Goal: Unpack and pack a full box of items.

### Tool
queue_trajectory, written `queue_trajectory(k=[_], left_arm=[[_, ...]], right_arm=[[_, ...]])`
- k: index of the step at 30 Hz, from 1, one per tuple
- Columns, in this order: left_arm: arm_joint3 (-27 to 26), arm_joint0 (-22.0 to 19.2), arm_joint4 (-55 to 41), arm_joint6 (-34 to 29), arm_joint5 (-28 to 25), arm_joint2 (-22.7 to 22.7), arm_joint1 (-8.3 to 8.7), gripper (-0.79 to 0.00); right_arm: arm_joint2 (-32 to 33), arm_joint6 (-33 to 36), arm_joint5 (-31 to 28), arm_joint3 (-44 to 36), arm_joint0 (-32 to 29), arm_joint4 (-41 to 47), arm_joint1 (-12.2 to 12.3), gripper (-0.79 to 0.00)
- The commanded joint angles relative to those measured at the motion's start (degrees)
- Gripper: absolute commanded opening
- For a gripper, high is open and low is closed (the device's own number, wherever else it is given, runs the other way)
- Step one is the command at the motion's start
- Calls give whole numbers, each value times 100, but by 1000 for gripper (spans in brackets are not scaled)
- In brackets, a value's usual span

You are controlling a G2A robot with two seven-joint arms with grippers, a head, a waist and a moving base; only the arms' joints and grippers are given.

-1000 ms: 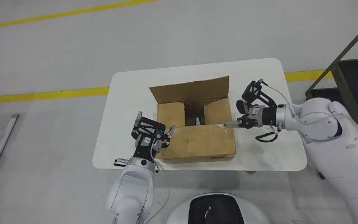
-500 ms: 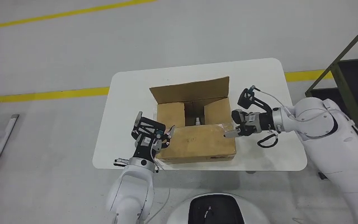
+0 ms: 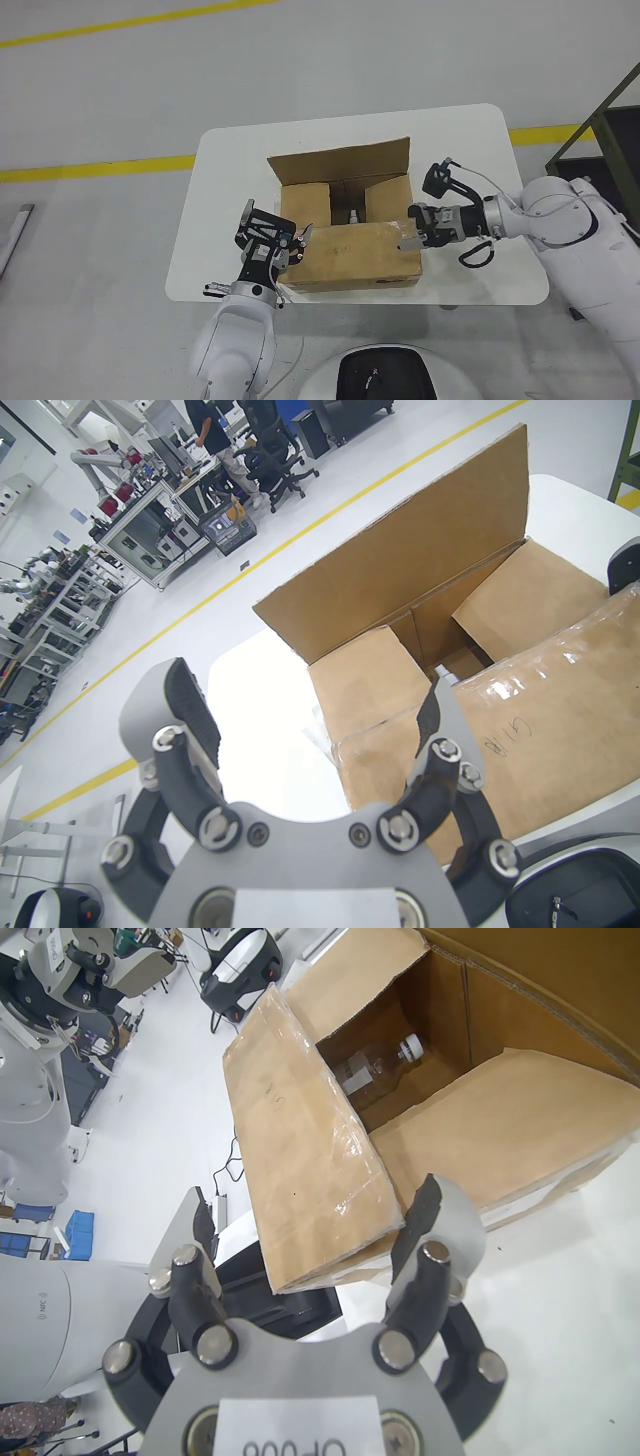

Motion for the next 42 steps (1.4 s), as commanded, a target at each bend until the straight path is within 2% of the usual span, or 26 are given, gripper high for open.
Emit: queue_trajectory(k=[1, 2, 5, 7, 11, 13, 21, 26, 35, 42], left_arm=[[0, 0, 0, 0, 0, 0, 0, 0], [0, 0, 0, 0, 0, 0, 0, 0], [0, 0, 0, 0, 0, 0, 0, 0], [0, 0, 0, 0, 0, 0, 0, 0], [0, 0, 0, 0, 0, 0, 0, 0], [0, 0, 0, 0, 0, 0, 0, 0], [10, 19, -38, 105, 40, -23, 7, 0], [-74, -107, -218, -43, 34, -48, 11, 0], [105, -849, 41, -1251, -2, 202, -17, 0], [341, -1177, 236, -1936, -365, 458, -27, 0]], right_arm=[[-63, -31, -9, 32, 17, 37, 1, -99], [-92, -42, -15, 46, 26, 57, 2, -120], [-159, -58, -70, 58, 49, 206, 6, -400], [-168, -69, -103, 65, 60, 298, 19, -465], [-177, -93, -127, -24, 56, 413, 60, -711], [-194, -102, -136, -78, 48, 474, 86, -785], [-365, -281, -315, -401, 35, 425, 218, -785], [-413, -685, -720, -844, 12, -290, 346, -785], [-181, -1600, -1611, -1567, -333, -1447, 522, -785], [68, -2056, -1815, -2046, -643, -2229, 588, -785]])
